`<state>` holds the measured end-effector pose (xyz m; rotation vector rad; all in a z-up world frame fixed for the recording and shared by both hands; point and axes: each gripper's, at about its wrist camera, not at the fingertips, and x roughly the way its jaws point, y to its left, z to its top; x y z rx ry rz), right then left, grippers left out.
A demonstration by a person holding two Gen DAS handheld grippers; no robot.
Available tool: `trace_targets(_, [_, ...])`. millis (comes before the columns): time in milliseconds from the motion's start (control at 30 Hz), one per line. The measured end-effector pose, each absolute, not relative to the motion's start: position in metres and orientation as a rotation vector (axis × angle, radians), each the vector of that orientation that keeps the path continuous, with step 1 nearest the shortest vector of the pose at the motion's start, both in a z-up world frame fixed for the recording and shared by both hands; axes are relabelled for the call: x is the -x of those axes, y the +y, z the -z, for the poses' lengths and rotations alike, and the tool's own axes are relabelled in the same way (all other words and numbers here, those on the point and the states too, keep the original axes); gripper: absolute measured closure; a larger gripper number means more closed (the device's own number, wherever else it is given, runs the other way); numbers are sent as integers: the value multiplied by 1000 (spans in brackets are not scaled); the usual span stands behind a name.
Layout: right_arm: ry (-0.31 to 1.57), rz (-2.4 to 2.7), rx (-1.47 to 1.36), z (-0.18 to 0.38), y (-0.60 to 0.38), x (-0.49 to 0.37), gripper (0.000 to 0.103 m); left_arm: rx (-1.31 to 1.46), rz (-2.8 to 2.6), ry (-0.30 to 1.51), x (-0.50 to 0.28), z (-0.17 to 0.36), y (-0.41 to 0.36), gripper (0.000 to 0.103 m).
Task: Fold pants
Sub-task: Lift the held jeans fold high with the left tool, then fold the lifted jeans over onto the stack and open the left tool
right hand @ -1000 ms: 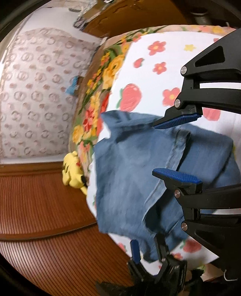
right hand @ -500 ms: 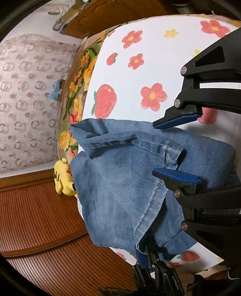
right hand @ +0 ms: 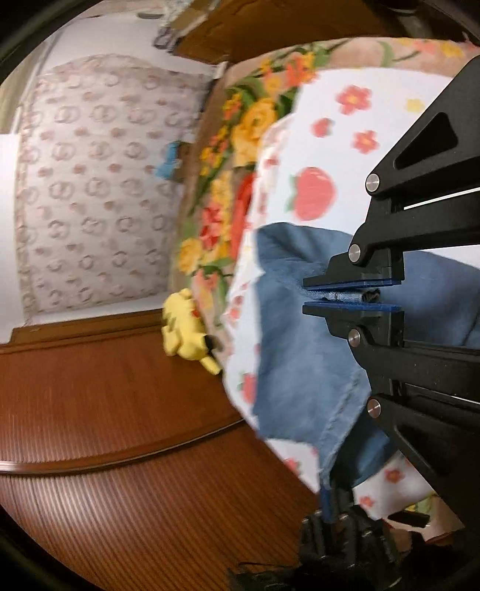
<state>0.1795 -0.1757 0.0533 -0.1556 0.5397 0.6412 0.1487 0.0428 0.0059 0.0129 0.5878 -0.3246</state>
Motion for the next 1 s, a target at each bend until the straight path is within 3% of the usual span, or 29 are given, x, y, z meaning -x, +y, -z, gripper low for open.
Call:
trace_targets(200, [446, -657, 199, -99, -148, -171, 97, 0, 318, 540, -134, -30, 59, 96])
trace_targets(433, [403, -688, 246, -96, -124, -167, 97, 9, 277, 513, -119, -37, 78, 96])
trace_targets(1000, [588, -812, 271, -34, -38, -256, 97, 104, 198, 703, -113, 62, 120, 96])
